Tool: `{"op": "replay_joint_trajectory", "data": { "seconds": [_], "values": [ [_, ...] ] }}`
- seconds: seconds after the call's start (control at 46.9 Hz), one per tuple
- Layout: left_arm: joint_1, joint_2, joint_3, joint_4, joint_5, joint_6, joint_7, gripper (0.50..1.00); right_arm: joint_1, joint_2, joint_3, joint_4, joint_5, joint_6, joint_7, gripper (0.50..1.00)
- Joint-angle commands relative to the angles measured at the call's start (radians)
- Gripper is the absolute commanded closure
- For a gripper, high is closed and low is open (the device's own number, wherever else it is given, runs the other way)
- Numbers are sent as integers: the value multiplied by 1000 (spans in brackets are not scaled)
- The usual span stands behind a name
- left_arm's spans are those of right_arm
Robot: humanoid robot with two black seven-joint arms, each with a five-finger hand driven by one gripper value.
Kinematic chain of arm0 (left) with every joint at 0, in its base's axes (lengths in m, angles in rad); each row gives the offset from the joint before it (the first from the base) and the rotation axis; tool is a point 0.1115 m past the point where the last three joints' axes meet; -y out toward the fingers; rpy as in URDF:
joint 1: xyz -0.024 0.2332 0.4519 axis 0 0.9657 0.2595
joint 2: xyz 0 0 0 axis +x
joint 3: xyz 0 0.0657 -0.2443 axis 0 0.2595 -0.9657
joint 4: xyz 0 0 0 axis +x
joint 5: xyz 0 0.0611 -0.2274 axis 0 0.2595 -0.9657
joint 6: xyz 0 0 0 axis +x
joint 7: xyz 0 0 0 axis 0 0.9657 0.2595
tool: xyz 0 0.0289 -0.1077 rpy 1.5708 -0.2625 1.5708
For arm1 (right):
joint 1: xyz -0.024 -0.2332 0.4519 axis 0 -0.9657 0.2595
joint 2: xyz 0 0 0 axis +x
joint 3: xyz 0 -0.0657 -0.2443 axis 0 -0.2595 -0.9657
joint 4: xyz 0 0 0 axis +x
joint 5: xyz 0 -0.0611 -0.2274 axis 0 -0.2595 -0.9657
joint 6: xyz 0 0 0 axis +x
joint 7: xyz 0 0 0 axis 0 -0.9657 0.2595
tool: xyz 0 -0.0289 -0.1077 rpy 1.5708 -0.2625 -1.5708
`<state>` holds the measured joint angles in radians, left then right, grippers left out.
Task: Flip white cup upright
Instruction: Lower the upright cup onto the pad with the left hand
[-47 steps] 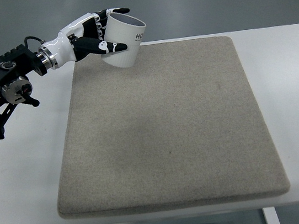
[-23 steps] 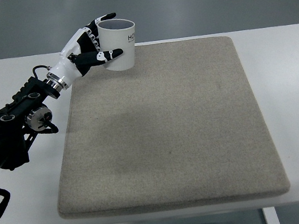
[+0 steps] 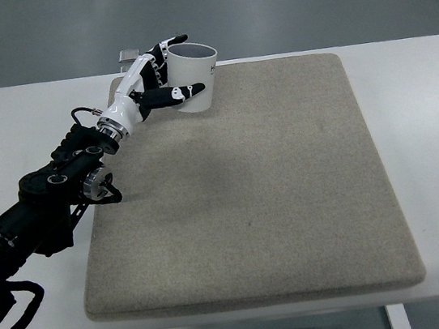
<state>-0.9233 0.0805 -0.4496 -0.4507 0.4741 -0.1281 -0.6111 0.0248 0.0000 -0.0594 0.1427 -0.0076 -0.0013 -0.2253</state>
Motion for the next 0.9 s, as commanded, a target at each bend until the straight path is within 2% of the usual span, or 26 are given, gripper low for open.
{"op": "replay_joint_trajectory", "data": {
  "seconds": [0.0, 0.192, 0.363, 0.662, 0.875],
  "values": [
    [1, -1, -1, -6, -2, 47, 0, 984, 0, 0, 0, 0, 0, 0, 0, 570],
    [27, -2, 0, -11, -2, 85, 0, 967, 0, 0, 0, 0, 0, 0, 1, 570],
    [54, -2, 5, -39, 3, 76, 0, 964, 0, 0, 1, 0, 0, 0, 1, 570],
    [55, -5, 5, -48, 9, 28, 0, 962, 0, 0, 1, 0, 0, 0, 1, 570],
    [55, -4, 26, -17, 8, -61, 0, 962, 0, 0, 0, 0, 0, 0, 0, 570]
  ]
}}
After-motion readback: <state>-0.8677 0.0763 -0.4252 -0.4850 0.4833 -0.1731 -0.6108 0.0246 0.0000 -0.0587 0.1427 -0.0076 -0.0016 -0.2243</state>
